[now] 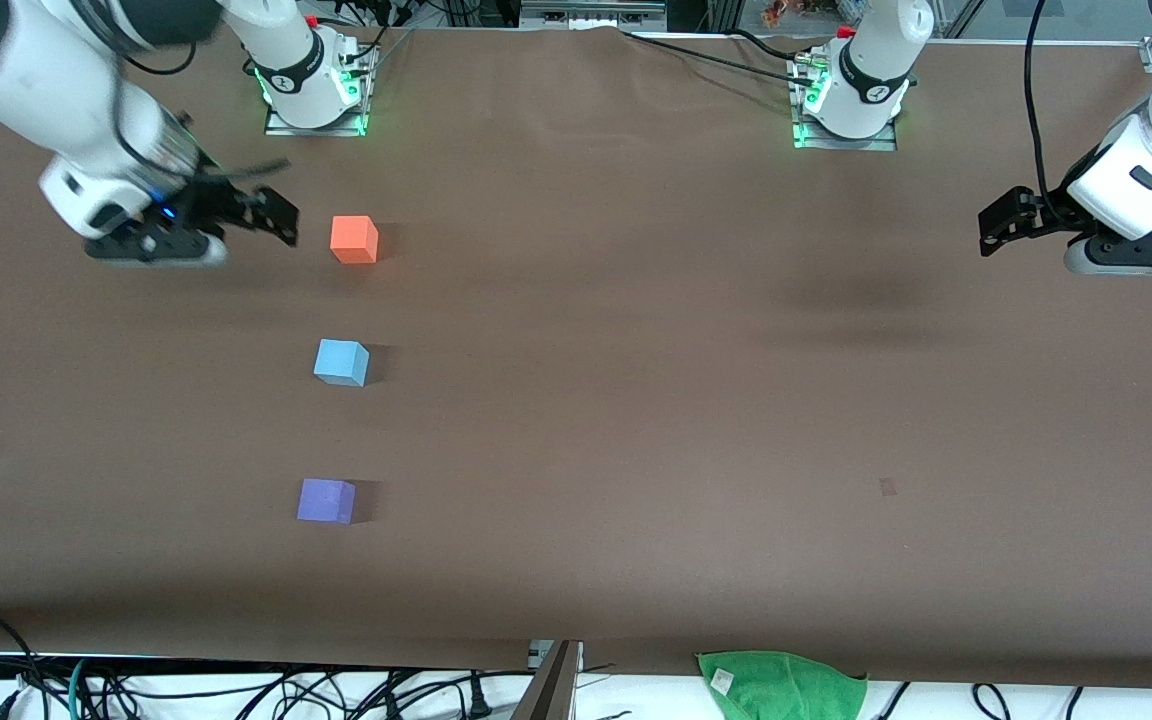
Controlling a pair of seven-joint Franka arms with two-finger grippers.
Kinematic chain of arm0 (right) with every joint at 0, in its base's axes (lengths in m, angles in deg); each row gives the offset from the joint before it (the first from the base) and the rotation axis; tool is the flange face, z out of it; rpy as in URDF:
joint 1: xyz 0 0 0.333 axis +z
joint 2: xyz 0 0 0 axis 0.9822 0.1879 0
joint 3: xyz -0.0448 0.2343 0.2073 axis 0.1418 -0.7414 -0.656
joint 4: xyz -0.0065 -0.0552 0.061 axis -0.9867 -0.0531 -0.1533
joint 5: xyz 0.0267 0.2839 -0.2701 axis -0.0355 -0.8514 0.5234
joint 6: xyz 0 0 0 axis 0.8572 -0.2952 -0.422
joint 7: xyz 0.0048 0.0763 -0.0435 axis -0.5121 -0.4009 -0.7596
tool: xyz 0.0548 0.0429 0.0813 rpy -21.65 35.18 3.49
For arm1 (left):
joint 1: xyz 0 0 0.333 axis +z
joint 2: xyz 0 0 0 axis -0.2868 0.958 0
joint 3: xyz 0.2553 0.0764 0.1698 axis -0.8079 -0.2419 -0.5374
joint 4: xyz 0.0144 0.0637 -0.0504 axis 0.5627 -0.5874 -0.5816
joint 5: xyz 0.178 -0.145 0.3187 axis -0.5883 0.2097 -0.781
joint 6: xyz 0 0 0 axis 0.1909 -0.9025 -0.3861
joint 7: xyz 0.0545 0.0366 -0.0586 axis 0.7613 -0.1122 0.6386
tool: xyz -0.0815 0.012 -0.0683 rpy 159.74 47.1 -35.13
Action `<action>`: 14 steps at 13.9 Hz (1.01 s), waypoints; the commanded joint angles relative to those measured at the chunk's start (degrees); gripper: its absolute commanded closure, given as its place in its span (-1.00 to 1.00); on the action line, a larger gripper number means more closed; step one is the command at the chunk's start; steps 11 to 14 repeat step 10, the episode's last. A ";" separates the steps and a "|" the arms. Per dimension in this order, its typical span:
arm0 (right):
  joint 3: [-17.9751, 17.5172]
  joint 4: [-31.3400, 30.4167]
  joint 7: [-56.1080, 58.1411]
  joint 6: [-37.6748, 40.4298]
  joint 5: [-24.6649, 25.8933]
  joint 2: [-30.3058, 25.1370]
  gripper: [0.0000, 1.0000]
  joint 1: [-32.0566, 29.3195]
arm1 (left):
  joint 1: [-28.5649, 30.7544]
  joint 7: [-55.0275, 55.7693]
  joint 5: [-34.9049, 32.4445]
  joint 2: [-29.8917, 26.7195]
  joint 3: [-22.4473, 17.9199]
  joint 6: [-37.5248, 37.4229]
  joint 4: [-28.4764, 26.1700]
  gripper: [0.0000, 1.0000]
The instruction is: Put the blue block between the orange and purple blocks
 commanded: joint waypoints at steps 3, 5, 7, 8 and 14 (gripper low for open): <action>-5.30 9.75 12.06 8.06 -0.12 3.64 -0.99 -11.12 | -0.26 -0.99 0.98 -0.27 -0.22 -0.81 0.65 -1.00; -5.04 9.93 12.33 8.06 0.14 3.46 -0.99 -11.30 | -0.26 -1.42 0.98 -0.27 -0.30 -0.81 0.65 -1.00; -5.04 10.80 13.90 8.06 0.14 4.07 -0.99 -11.48 | -0.26 -1.34 0.98 -0.27 -0.30 -0.81 0.65 -1.00; -5.04 11.59 14.87 8.06 0.23 4.43 -0.99 -11.57 | -0.26 -1.25 0.98 -0.27 -0.30 -0.81 0.65 -1.00; -5.04 12.30 14.97 8.06 0.41 4.78 -0.99 -11.57 | -0.17 -1.42 0.98 -0.27 -0.30 -0.90 0.65 -1.00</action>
